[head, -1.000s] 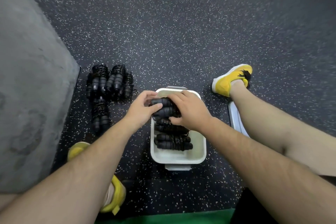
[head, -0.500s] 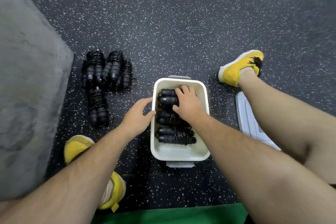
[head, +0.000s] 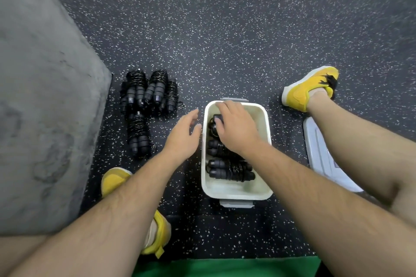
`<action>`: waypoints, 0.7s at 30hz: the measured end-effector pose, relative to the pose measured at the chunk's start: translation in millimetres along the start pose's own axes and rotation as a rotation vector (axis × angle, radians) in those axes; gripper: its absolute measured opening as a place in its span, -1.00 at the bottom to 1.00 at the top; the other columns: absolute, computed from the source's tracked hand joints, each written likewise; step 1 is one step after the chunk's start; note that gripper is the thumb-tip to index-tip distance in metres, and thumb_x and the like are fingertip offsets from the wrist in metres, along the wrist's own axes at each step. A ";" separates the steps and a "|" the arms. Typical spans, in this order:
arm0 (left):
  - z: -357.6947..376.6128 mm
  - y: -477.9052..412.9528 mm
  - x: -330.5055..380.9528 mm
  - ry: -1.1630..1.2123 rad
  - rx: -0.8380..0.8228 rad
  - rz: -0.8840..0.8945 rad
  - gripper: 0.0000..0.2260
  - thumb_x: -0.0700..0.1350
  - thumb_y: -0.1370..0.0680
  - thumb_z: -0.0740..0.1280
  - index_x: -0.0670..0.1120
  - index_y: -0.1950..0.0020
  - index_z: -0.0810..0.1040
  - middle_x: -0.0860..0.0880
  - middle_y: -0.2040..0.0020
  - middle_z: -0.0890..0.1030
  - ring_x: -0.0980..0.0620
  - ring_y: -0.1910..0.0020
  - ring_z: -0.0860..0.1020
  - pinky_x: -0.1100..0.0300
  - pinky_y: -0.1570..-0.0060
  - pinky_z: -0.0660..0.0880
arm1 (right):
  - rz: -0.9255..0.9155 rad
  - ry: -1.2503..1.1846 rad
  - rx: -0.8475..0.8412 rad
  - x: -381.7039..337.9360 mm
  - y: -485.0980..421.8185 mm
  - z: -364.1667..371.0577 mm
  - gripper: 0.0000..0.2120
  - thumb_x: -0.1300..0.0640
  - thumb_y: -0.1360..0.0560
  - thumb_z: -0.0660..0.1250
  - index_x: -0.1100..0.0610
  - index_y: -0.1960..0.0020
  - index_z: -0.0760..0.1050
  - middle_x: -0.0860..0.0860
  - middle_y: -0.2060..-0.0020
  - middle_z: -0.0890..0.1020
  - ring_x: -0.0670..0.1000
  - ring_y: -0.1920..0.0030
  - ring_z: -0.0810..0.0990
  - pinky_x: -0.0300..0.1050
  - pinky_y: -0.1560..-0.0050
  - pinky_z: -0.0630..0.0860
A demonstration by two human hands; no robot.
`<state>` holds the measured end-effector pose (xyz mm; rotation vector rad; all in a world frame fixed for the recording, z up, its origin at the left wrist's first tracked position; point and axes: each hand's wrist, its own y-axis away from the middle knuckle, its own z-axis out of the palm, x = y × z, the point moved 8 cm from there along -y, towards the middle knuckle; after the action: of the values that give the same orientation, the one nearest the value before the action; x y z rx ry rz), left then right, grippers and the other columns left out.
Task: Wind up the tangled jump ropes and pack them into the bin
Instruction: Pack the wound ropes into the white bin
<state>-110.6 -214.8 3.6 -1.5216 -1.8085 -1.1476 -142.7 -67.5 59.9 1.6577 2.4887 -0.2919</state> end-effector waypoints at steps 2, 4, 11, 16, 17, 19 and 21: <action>-10.8 -3.8 0.2 0.008 0.061 -0.014 -0.59 -0.06 -0.68 0.21 0.05 -0.55 0.34 0.11 -0.45 0.44 0.17 -0.38 0.42 0.16 -0.42 0.33 | -0.087 -0.003 0.017 -29.4 -11.7 -2.3 -0.63 0.10 -0.58 0.25 0.19 -0.35 0.44 0.08 -0.14 0.55 0.13 -0.11 0.48 0.04 -0.14 0.48; -23.3 -6.3 -2.7 0.039 0.104 -0.023 -0.63 -0.03 -0.66 0.18 0.07 -0.48 0.41 0.10 -0.39 0.51 0.15 -0.33 0.48 0.09 -0.39 0.40 | -0.159 -0.018 -0.002 -59.7 -26.3 5.1 -0.67 0.14 -0.55 0.26 0.18 -0.30 0.47 0.08 -0.10 0.57 0.13 -0.09 0.49 0.03 -0.11 0.48; -88.3 -1.7 -60.0 -0.102 0.347 -0.258 -0.67 -0.06 -0.67 0.19 -0.02 -0.43 0.47 -0.04 -0.34 0.50 -0.04 -0.27 0.51 0.06 -0.29 0.43 | -0.108 -0.248 -0.285 -126.5 -65.5 71.2 -0.63 0.13 -0.63 0.11 0.09 -0.43 0.38 0.05 -0.25 0.54 0.13 -0.27 0.40 0.09 -0.24 0.43; -107.5 -0.7 -120.4 -0.190 0.365 -0.489 -0.60 -0.03 -0.67 0.20 0.02 -0.53 0.36 -0.07 -0.49 0.37 -0.10 -0.42 0.40 -0.06 -0.40 0.35 | -0.036 -0.451 -0.498 -160.3 -73.4 131.8 -0.63 0.19 -0.63 0.13 0.15 -0.43 0.40 0.13 -0.28 0.54 0.15 -0.28 0.49 0.01 -0.30 0.43; -110.0 -2.2 -130.1 -0.173 0.364 -0.528 -0.57 -0.03 -0.67 0.20 0.05 -0.56 0.32 -0.09 -0.52 0.34 -0.12 -0.45 0.38 -0.07 -0.43 0.33 | 0.021 -0.511 -0.519 -162.8 -74.6 140.3 -0.63 0.21 -0.63 0.15 0.17 -0.43 0.40 0.14 -0.29 0.53 0.13 -0.30 0.49 -0.07 -0.30 0.40; -111.1 -6.5 -151.8 -0.103 0.346 -0.637 -0.51 0.01 -0.67 0.21 0.08 -0.61 0.22 -0.12 -0.53 0.34 -0.15 -0.48 0.35 -0.11 -0.46 0.30 | 0.160 -0.605 -0.567 -163.1 -72.8 161.1 -0.60 0.20 -0.62 0.19 0.18 -0.45 0.37 0.10 -0.31 0.53 0.08 -0.30 0.49 -0.16 -0.27 0.36; -103.1 -6.0 -172.5 0.005 0.300 -0.750 -0.47 0.03 -0.65 0.23 0.07 -0.61 0.19 -0.14 -0.47 0.42 -0.19 -0.42 0.41 -0.12 -0.43 0.35 | 0.288 -0.713 -0.638 -163.7 -66.6 180.7 -0.54 0.13 -0.60 0.25 0.14 -0.48 0.32 0.01 -0.26 0.54 0.02 -0.24 0.51 -0.18 -0.24 0.40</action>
<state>-88.3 -393.9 -85.2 -0.6670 -2.5036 -1.0987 -140.0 -281.8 -74.1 1.3003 1.5685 -0.0269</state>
